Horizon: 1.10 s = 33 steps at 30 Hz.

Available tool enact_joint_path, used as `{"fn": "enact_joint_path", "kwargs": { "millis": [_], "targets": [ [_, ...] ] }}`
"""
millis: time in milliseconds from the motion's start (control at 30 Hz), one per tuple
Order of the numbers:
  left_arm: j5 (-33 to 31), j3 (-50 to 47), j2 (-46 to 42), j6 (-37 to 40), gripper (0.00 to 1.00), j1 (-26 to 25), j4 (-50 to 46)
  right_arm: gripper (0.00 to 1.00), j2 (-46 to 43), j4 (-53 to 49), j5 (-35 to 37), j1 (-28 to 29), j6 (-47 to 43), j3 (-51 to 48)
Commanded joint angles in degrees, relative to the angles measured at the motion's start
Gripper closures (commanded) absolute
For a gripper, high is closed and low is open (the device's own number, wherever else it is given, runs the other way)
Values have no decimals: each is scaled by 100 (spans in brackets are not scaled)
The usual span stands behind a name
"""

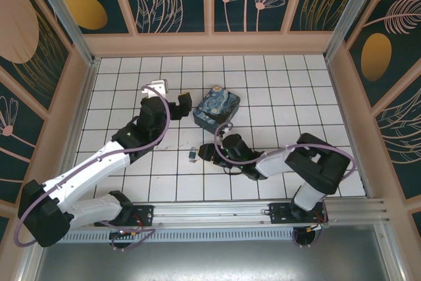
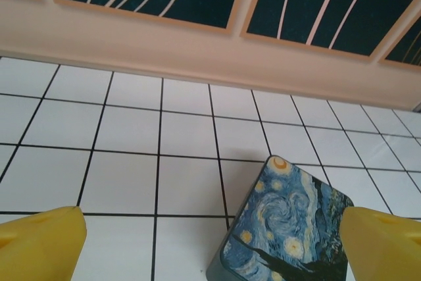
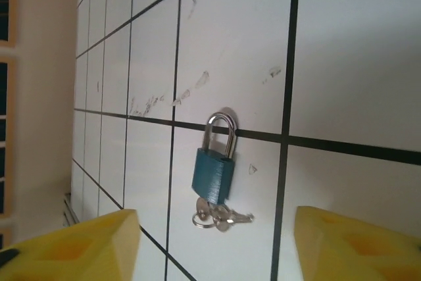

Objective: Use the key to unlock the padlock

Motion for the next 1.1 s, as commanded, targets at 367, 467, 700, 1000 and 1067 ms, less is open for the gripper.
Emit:
{"fn": "enact_joint_path", "kwargs": {
  "millis": [367,467,700,1000,1067],
  "targets": [
    [-965,-902,-610,2107,1,21,1735,10,-3143,-4115,2337,-775,-1286,905],
    [-1058,-971,-587,2369,1,294,1868,5,-3930,-4216,2864,-1345,-1476,720],
    [-182,-1409,-578,1905,1,1782,2120,1,-5354,-3417,4115,-2642,-2293,-22],
    [321,-1996,401,1581,1,2873,3077,1,-4737,-3102,3871,-3732,-3202,-139],
    [324,-2076,707,1609,1,3060,3295,1,-4467,-2831,3891,-3813,-3575,-219]
  ]
}}
